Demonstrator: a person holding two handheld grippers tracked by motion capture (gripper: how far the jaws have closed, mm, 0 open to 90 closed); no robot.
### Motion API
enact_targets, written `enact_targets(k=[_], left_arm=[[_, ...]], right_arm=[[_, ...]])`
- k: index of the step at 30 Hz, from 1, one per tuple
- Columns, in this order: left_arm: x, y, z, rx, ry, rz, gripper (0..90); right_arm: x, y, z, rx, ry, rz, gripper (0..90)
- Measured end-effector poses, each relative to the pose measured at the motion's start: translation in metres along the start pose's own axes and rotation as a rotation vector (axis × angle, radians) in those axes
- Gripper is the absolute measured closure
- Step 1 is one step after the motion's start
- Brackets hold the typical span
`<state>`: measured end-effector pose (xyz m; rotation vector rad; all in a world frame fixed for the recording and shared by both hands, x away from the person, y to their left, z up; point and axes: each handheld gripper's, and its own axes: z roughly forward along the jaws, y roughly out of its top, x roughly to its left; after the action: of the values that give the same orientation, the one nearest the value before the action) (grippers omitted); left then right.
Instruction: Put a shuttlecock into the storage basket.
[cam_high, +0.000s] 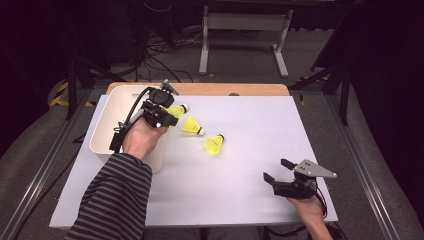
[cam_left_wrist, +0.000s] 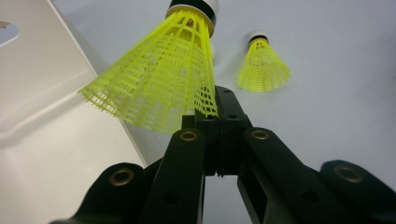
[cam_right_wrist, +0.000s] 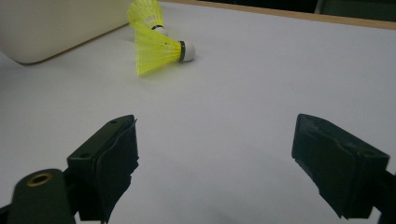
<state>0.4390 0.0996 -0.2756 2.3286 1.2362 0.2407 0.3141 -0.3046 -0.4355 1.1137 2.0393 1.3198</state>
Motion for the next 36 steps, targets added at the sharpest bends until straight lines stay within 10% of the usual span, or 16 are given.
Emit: enact_targets(k=[36], left_arm=[[0.047, -0.015, -0.012, -0.032, 0.062, -0.115, 89.8]], right_arm=[[0.000, 0.000, 0.000, -0.005, 0.001, 0.005, 14.7]])
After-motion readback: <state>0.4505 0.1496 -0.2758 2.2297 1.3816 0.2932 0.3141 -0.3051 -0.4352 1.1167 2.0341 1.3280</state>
